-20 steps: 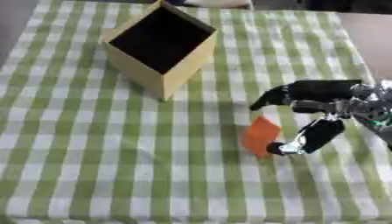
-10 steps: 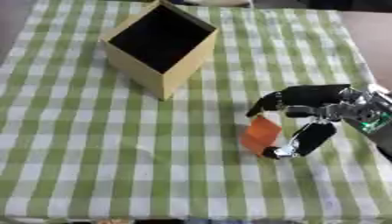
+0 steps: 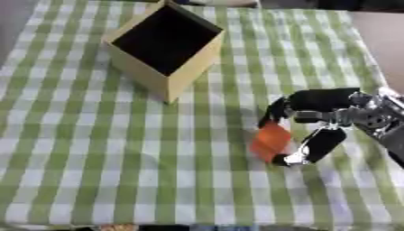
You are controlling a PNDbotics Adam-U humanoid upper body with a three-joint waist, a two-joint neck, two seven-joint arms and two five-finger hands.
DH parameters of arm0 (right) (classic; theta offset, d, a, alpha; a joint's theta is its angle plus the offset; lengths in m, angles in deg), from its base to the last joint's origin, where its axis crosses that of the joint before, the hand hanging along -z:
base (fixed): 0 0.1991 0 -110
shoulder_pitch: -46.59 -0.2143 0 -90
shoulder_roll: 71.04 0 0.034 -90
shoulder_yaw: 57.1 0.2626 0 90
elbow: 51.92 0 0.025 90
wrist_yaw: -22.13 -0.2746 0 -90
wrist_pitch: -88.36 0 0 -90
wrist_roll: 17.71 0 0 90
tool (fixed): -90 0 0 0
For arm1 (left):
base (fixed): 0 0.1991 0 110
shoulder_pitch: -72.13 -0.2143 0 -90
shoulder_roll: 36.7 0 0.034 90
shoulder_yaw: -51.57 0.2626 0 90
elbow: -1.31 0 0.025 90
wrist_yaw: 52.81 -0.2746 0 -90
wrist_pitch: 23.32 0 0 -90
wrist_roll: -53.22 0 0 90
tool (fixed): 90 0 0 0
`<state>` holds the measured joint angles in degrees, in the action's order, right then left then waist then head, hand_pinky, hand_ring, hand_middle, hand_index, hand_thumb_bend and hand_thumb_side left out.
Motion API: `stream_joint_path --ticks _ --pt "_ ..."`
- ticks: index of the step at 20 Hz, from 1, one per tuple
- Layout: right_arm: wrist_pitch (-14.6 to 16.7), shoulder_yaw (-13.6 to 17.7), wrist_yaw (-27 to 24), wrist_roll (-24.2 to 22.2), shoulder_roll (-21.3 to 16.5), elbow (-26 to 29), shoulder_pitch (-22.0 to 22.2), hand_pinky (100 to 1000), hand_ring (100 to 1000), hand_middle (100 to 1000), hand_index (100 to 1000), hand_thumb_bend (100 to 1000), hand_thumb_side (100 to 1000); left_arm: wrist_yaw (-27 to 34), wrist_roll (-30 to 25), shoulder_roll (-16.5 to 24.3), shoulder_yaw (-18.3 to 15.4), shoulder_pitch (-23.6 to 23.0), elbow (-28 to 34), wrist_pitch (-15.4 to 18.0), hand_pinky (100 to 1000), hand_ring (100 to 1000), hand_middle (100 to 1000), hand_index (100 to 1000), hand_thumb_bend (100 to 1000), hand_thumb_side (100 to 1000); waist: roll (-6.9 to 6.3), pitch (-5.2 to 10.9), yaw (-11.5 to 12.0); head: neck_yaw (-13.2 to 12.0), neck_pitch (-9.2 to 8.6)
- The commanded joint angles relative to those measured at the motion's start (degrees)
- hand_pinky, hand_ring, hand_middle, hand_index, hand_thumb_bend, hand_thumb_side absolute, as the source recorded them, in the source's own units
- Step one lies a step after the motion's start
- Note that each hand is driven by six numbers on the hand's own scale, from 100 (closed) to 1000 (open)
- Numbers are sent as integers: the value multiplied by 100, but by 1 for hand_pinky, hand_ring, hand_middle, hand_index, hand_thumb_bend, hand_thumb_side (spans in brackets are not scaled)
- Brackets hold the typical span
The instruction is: Pick up objects on the table and place them in the box.
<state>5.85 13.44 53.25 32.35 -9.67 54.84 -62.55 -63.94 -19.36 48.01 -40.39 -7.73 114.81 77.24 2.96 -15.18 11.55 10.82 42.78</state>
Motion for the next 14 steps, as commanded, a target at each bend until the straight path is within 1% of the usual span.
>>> stream_joint_path --ticks 1,3,7,9,12,14 --pt "-38 9 -47 82 -78 -11 -60 639 670 688 821 255 508 1 -32 84 7 57 109 6 711 588 611 678 446 737 -18 87 -12 20 8" --pt "-117 -4 -105 195 -68 -51 -69 636 667 654 792 216 467 2 -46 84 12 56 109 7 711 588 611 678 445 737 -19 87 -13 26 9" --pt "-348 -69 -133 532 -44 -198 -56 621 659 634 770 100 414 6 -59 83 13 61 109 10 710 588 611 677 444 736 -22 87 -8 30 10" --pt "-429 -104 -157 660 -25 -275 -32 607 648 623 758 100 389 7 -65 83 13 63 109 13 710 588 610 677 444 735 -23 86 -8 32 10" --pt "-483 -128 -248 735 -3 -337 0 586 630 609 745 100 357 10 -70 83 14 62 109 14 709 587 608 675 443 735 -25 85 -12 37 13" --pt "-500 -130 -296 755 10 -358 7 578 622 603 735 100 353 12 -78 84 16 60 109 13 708 587 608 675 443 735 -26 84 -14 38 15"
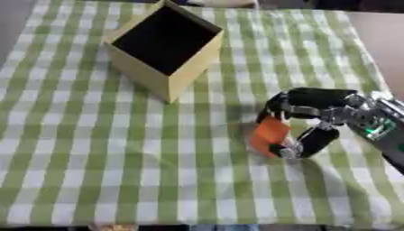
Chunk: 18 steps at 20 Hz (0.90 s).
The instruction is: Pick up objects on the table and place them in the box.
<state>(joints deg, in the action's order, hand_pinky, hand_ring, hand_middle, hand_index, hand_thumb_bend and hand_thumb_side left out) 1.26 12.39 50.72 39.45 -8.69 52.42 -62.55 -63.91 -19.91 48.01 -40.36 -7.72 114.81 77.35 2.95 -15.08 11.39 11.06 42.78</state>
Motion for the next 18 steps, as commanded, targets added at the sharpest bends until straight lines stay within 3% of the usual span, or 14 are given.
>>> stream_joint_path --ticks 1,3,14,18 --pt "-49 -24 -70 55 -82 -125 9 572 617 598 721 100 371 9 -28 84 14 59 109 0 708 587 608 675 443 734 -26 74 0 14 16" --pt "-57 -8 -140 94 -72 -128 8 562 606 589 691 100 341 4 -44 85 14 58 109 -5 708 587 607 674 442 736 -27 76 -4 13 19" --pt "-260 298 -778 -33 -344 515 -206 575 609 596 690 100 385 -11 -75 104 5 31 109 -11 708 587 606 671 441 733 -7 131 -52 -13 1" --pt "-339 401 -897 -29 -493 688 -401 579 609 598 692 100 335 -12 -87 110 4 26 109 -9 708 588 606 671 439 731 1 152 -59 -17 -22"
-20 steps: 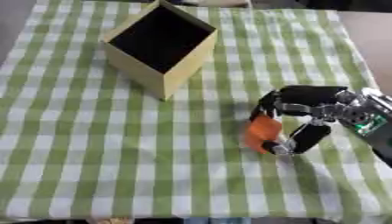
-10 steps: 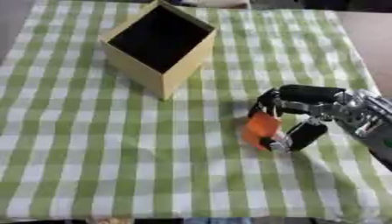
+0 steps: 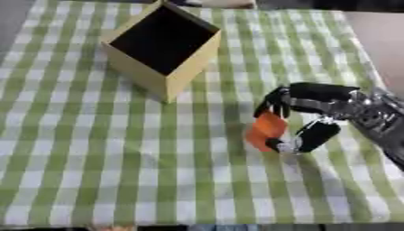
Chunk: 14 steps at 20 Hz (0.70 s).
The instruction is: Pick up objects on the table and place them in the box.
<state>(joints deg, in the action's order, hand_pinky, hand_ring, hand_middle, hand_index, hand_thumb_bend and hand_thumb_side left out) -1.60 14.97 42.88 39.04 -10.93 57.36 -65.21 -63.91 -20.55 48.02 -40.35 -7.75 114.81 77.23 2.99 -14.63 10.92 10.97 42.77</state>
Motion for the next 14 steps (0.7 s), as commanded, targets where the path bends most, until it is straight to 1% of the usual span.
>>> stream_joint_path --ticks 1,4,8,11,12,14 --pt "-67 161 -152 15 -302 228 -203 579 609 598 691 100 330 -11 -24 112 3 28 109 3 708 588 605 671 438 731 -1 110 -11 -6 -24" --pt "-123 195 -276 18 -399 292 -431 581 610 601 691 100 315 -9 -30 117 6 26 109 4 707 588 605 670 440 732 8 118 -6 8 -25" --pt "-163 133 -400 -60 -474 185 -923 584 615 606 691 100 313 -7 -40 119 16 35 109 10 707 588 606 670 441 732 31 126 36 44 -31" --pt "-187 42 -510 -187 -414 -161 -1415 587 618 608 690 100 318 2 -51 110 28 52 109 15 707 588 606 670 440 732 49 117 89 89 -73" --pt "-117 11 -476 -227 -386 -255 -1597 590 620 611 690 100 313 5 -54 107 30 57 109 17 707 588 606 670 439 733 53 112 103 101 -87" --pt "-109 -27 -460 -269 -248 -639 -2001 590 618 610 689 100 311 14 -64 98 39 74 109 22 707 588 606 670 439 733 62 97 142 139 -108"
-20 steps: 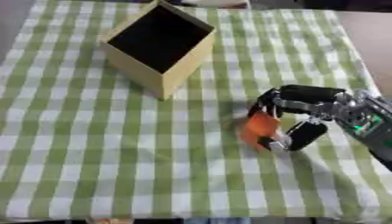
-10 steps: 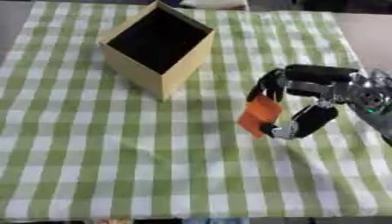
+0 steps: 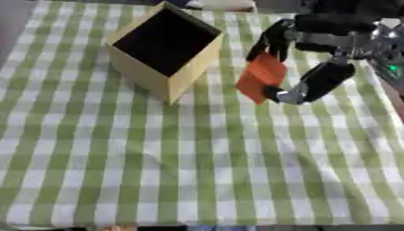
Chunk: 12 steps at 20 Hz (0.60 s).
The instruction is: Pick up objects on the table and place them in the box.
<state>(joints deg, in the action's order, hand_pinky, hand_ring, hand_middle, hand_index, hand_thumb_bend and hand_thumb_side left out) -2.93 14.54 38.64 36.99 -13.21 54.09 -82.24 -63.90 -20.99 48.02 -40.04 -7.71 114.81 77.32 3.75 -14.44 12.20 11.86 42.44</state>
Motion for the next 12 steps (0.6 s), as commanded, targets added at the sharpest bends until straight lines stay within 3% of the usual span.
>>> stream_joint_path --ticks 1,7,12 --pt "16 6 -24 -75 75 -556 -546 591 618 610 690 100 308 19 -26 91 14 80 109 15 707 588 606 670 439 733 -9 67 37 77 -89" --pt "291 -12 400 -99 798 -2164 -1857 595 616 611 692 100 302 55 -60 50 42 137 109 28 707 588 606 669 438 735 20 -30 130 228 -197" --pt "577 154 988 2 1490 -3456 -2640 597 613 608 692 100 310 94 -93 9 69 211 109 41 707 588 607 669 435 737 31 -131 207 358 -306"
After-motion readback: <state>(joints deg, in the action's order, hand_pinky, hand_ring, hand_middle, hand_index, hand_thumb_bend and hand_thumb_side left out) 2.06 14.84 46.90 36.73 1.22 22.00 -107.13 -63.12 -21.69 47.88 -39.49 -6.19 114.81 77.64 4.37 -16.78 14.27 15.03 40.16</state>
